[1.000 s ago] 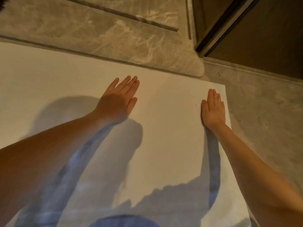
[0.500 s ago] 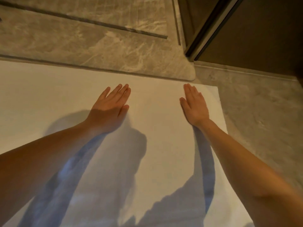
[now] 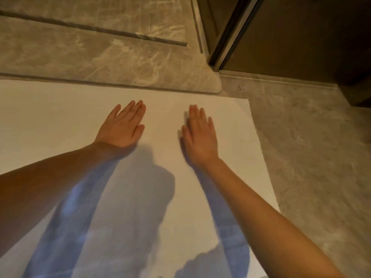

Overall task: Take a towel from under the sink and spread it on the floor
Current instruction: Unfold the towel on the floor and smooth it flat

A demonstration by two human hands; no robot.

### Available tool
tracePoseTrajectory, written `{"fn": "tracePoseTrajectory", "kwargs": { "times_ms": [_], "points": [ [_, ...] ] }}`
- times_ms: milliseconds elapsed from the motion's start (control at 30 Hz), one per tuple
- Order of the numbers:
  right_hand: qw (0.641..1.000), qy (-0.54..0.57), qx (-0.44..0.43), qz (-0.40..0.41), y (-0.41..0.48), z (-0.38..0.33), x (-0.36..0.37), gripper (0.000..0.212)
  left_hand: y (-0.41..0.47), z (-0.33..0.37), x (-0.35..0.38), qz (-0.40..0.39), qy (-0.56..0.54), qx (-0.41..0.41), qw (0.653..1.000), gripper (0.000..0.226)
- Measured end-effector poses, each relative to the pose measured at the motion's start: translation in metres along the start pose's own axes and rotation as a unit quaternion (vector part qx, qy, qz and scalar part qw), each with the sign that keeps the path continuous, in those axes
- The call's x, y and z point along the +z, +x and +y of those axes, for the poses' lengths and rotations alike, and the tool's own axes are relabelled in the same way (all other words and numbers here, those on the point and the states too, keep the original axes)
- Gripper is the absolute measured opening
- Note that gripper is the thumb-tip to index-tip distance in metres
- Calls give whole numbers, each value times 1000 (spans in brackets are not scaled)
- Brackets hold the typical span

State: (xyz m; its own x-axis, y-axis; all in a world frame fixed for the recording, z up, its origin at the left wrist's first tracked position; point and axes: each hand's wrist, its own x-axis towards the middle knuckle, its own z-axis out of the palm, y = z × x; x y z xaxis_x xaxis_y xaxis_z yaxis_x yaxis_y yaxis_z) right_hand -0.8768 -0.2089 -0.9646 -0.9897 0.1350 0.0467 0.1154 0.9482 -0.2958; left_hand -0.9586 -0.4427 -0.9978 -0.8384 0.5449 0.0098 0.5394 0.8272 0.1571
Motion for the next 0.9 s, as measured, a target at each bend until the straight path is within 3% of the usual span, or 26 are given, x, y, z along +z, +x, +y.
{"fn": "tracePoseTrajectory", "kwargs": {
  "times_ms": [100, 400, 533, 667, 767, 900],
  "points": [
    [994, -8, -76, -73, -39, -49, 34, 62, -2, 1, -1, 6, 2, 5, 1000, 64],
    [985, -63, 157, -41, -116, 136, -33, 67, -1, -6, 0, -8, -11, 3, 1000, 57],
    [983, -76, 156, -51, -119, 140, -35, 69, -9, 11, -17, -39, -32, -27, 998, 58],
    [981, -87, 166, -46, -119, 140, -41, 71, -83, 27, -30, 0, -33, -8, 999, 62],
    [974, -81, 213, -1, -120, 84, -28, 69, -148, 3, -33, -2, -21, -9, 1000, 59],
    [999, 3, 35, -9, -123, -76, 31, 60, -182, 4, -28, -32, 2, -6, 999, 58]
  ]
}}
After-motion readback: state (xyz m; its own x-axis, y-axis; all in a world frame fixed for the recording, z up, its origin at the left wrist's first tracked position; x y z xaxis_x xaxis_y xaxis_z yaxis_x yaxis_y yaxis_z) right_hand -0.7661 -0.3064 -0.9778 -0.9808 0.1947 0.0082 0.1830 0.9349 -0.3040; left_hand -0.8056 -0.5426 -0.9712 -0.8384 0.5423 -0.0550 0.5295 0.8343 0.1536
